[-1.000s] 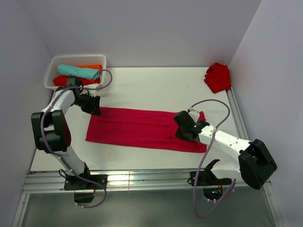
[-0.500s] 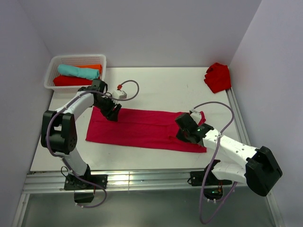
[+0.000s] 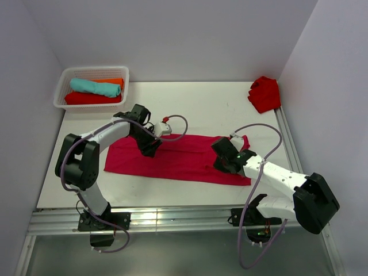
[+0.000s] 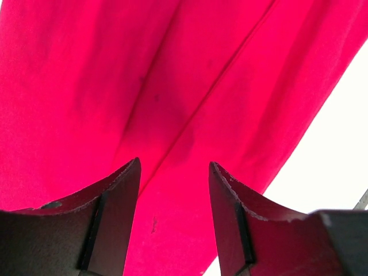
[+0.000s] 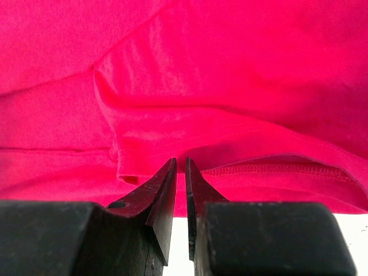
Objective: Roll the t-shirts
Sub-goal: Fold the tshirt
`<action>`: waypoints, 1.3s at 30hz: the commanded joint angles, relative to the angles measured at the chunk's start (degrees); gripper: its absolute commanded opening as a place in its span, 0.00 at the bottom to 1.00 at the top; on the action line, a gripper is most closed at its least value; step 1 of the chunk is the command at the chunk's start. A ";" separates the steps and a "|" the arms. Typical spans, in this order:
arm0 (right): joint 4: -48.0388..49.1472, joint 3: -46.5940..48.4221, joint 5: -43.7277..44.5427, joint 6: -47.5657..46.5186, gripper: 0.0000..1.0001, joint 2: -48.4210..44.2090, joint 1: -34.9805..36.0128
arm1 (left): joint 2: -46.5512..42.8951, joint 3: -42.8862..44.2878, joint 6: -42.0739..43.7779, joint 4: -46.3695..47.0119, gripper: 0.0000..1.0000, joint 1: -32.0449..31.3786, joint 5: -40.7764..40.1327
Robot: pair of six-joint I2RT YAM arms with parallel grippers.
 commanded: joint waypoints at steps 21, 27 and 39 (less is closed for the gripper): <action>-3.77 -1.19 2.71 2.69 0.16 -5.53 -1.99 | 3.35 2.08 -0.88 5.41 0.50 -9.62 2.85; -2.18 -2.07 2.09 2.86 0.16 -4.55 -1.99 | 3.79 1.29 -0.52 5.67 0.47 -10.68 1.80; -1.57 -1.63 2.00 1.99 0.16 -3.76 -2.07 | 4.58 -0.11 -1.05 7.52 0.44 -11.56 0.13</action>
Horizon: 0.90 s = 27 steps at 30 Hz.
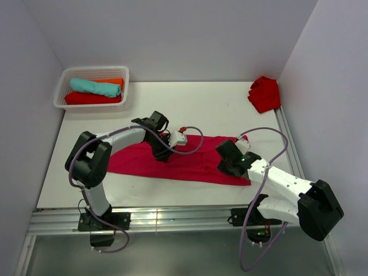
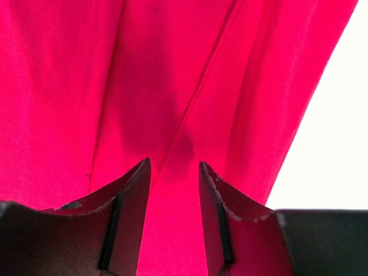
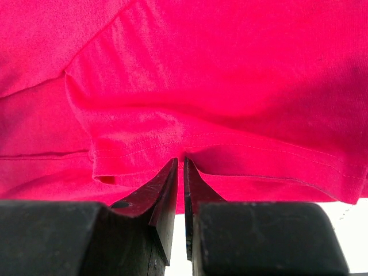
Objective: Roll the t-shirts
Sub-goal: Fold the tshirt
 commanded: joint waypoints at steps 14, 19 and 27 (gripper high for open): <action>1.67 0.51 0.78 -0.09 0.16 0.78 -0.44 | 2.25 -1.19 -0.66 3.00 0.44 -0.98 -1.72; 1.85 0.16 0.87 -0.09 0.16 0.87 -0.44 | 2.51 -1.28 -0.75 3.00 0.40 -1.07 -1.89; 2.02 -0.19 0.87 -0.27 0.16 0.87 -0.61 | 1.90 -1.10 -0.83 2.39 0.24 -1.07 -2.07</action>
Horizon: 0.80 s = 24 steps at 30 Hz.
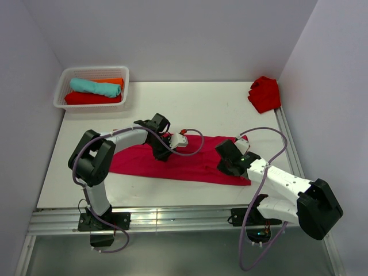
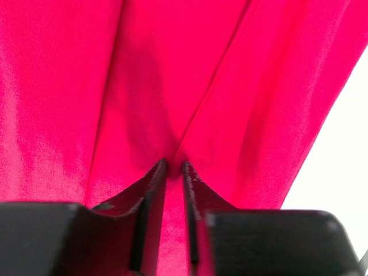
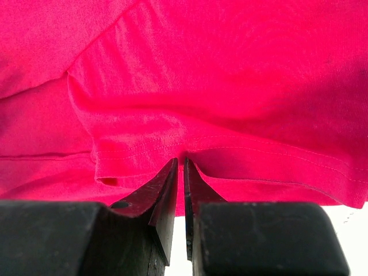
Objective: Roll the t-shirts
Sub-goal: Fold the tshirt
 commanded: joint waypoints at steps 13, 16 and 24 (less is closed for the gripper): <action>1.89 -1.46 0.76 -0.14 0.16 0.06 -1.21 | -1.52 0.25 -0.29 -1.00 0.00 -0.39 0.34; 2.16 -1.82 0.58 -0.14 0.16 0.06 -1.47 | -1.87 0.17 -0.47 -0.92 0.00 -0.39 0.34; 2.33 -2.34 0.58 0.13 0.16 0.68 -1.56 | -2.57 0.43 -0.90 -0.92 0.00 -0.39 0.25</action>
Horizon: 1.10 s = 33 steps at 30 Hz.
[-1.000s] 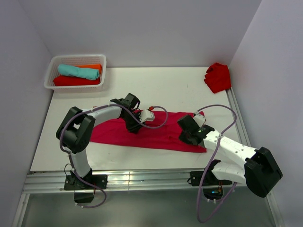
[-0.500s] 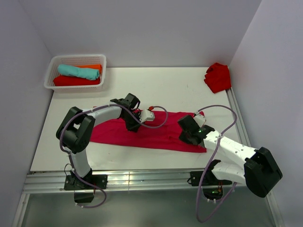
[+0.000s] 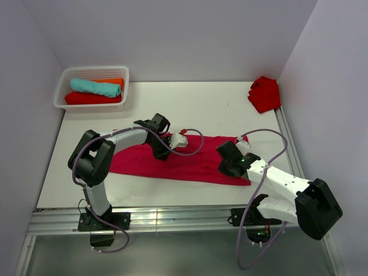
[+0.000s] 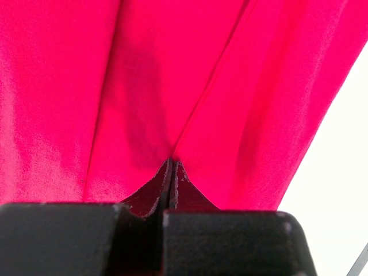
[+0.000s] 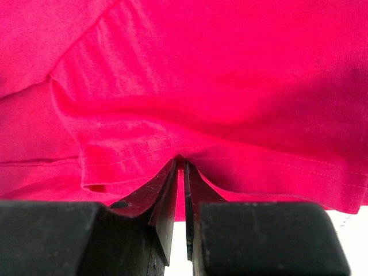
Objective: Roll the t-shirts
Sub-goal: Fold the tshirt
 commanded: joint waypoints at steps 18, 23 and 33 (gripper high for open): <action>0.96 -1.50 1.26 0.65 0.17 2.41 -0.53 | -3.89 0.60 -1.37 -0.04 0.00 -0.37 -1.46; 1.04 -2.02 1.17 1.09 0.17 3.12 -0.62 | -4.42 0.87 -1.63 -0.04 0.00 -0.37 -1.55; 0.52 -2.46 1.34 1.27 0.17 4.52 -0.88 | -4.95 1.57 -1.81 -0.83 0.00 0.16 -1.82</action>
